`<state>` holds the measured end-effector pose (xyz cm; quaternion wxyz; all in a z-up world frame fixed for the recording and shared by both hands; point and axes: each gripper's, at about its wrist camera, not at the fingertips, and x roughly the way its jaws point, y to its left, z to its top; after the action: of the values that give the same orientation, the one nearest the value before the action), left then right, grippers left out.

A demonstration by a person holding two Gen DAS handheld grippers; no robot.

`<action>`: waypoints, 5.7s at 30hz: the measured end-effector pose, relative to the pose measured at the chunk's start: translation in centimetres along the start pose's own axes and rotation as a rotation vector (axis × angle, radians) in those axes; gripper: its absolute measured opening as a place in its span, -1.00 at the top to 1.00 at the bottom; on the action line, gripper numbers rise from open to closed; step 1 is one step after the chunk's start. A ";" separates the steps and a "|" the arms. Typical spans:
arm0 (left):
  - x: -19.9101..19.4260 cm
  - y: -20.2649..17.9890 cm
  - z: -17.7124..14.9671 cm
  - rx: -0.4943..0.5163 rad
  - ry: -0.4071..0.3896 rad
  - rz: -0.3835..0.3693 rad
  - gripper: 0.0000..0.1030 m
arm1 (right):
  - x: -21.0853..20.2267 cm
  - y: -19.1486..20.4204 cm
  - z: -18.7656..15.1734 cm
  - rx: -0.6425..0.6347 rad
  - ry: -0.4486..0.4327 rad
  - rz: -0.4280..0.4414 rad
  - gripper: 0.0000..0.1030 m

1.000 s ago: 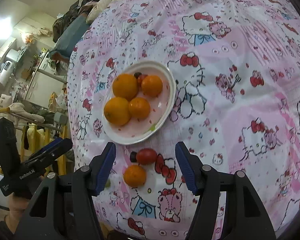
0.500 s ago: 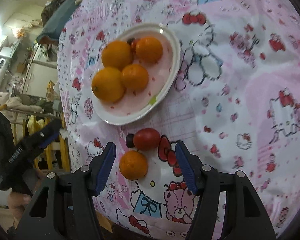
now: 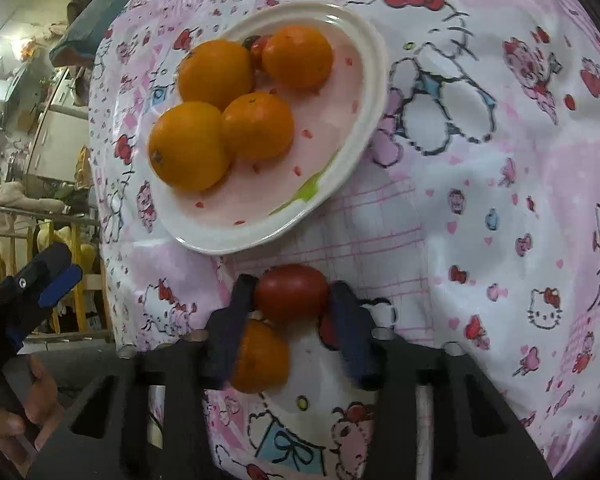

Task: Organize fruits
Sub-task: 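Grasp a red plum with the right tool while the left grasps the black grape, then carry the black grape with the left tool while the right carries the plum over the plate, then release the black grape onto the plate with the left tool while the right releases the plum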

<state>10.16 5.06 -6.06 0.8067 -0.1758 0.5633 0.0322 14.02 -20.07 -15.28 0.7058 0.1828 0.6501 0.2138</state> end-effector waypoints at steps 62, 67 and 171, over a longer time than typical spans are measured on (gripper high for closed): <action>1.3 -3.8 -2.1 0.216 -0.041 0.034 0.61 | -8.7 -4.0 -0.6 0.078 -0.209 0.031 0.22; -0.5 -2.7 -1.2 0.164 -0.100 0.035 0.61 | -10.5 -3.6 -0.3 0.067 -0.261 0.074 0.22; -2.3 -3.9 4.0 0.212 -0.259 0.052 -0.83 | -12.2 1.3 4.2 -0.105 -0.318 0.127 -0.31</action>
<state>13.85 3.00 -1.74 0.8855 -0.0692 0.4592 0.0158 17.37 -25.54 -3.96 0.7932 0.2179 0.5055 0.2603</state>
